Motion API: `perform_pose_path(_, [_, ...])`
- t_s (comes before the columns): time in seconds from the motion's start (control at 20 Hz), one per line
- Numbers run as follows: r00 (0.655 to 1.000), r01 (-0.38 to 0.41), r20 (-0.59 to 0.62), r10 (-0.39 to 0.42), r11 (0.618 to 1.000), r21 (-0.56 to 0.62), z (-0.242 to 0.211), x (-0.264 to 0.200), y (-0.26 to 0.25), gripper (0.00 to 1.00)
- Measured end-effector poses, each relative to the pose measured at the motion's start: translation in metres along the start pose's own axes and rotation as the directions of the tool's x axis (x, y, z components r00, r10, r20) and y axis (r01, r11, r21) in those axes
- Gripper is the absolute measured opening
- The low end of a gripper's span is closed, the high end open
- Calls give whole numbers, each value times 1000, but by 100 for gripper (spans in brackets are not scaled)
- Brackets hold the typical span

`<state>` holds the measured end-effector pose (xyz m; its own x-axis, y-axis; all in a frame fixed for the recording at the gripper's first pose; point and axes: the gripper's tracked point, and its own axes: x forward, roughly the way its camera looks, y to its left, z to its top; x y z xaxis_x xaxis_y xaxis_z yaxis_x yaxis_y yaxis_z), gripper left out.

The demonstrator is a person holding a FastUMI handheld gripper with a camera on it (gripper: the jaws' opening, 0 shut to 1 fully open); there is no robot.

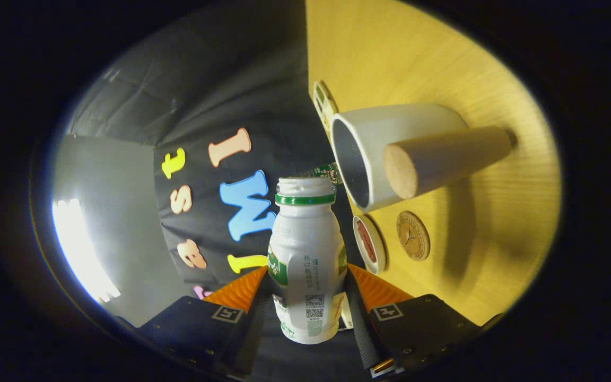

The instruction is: Take the bottle from table, then pour the juice into the cup, finally place the bottle on the coaster

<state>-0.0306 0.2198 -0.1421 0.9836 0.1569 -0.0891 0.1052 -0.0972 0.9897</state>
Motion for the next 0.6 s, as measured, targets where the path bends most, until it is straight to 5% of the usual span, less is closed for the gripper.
perform_pose_path(0.3, [997,63,-18,-76,918,-392,-9,-1,-20,73])
perform_pose_path(0.6, [992,93,4,-125,717,-691,-16,4,-37,73])
